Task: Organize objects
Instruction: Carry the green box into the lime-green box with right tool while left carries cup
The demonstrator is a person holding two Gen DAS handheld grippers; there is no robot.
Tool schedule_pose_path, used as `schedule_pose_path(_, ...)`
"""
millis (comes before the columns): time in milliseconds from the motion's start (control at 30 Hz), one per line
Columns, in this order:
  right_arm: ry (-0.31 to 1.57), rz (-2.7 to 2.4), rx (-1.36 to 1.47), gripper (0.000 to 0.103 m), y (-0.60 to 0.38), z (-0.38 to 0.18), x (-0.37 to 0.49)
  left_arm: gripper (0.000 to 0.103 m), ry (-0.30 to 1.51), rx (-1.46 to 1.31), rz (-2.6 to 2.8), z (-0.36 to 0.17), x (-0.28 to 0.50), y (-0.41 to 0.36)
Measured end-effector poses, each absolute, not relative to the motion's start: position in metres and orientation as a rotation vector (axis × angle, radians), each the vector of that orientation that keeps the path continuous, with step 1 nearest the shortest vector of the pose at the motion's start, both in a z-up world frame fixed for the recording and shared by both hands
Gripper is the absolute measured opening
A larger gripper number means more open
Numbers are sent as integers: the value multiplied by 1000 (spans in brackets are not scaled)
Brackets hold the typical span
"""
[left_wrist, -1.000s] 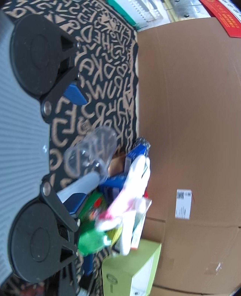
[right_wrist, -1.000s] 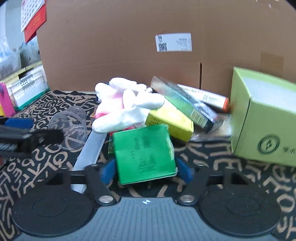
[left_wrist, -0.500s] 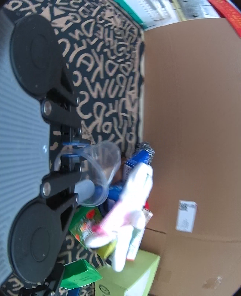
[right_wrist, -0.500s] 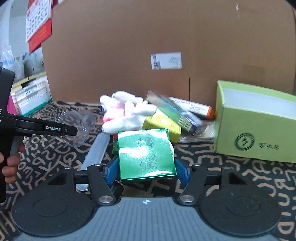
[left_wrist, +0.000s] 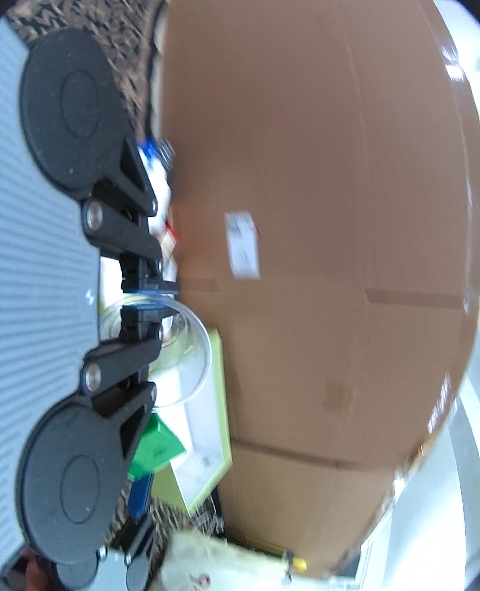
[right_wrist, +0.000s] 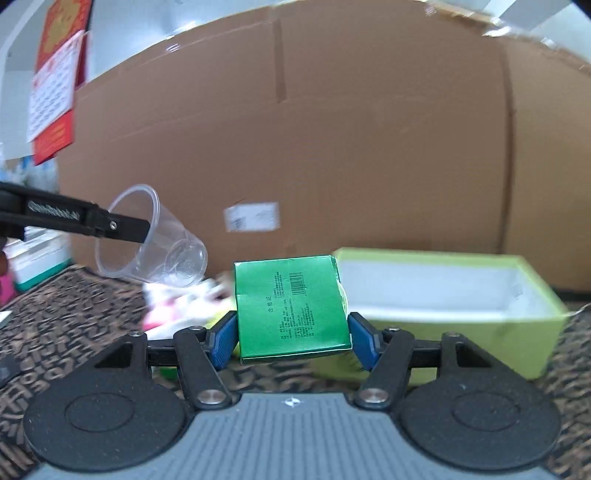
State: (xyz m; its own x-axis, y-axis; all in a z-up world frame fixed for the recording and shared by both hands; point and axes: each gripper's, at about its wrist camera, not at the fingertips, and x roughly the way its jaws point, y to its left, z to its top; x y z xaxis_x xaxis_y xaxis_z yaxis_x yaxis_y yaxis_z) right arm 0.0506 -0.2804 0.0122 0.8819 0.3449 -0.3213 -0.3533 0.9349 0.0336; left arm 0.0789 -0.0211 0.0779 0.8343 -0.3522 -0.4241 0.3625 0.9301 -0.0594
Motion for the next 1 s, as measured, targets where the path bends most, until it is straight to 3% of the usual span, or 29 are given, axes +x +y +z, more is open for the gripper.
schedule_pose_path(400, 416, 149, -74, 68, -337, 9, 148, 5, 539, -2, -537, 65, 174, -145)
schedule_pose_path(833, 589, 121, -31, 69, -354, -20, 222, 7, 614, 84, -492, 17, 236, -190)
schedule_pose_path(900, 616, 122, -21, 72, -355, -25, 228, 20, 609, 91, -488, 13, 239, -192)
schedule_pose_path(967, 658, 143, -29, 74, -357, -25, 229, 75, 616, 69, -472, 13, 238, -186)
schedule_pose_path(1000, 656, 145, -37, 74, -358, -21, 225, 85, 594, 36, -454, 17, 233, -179)
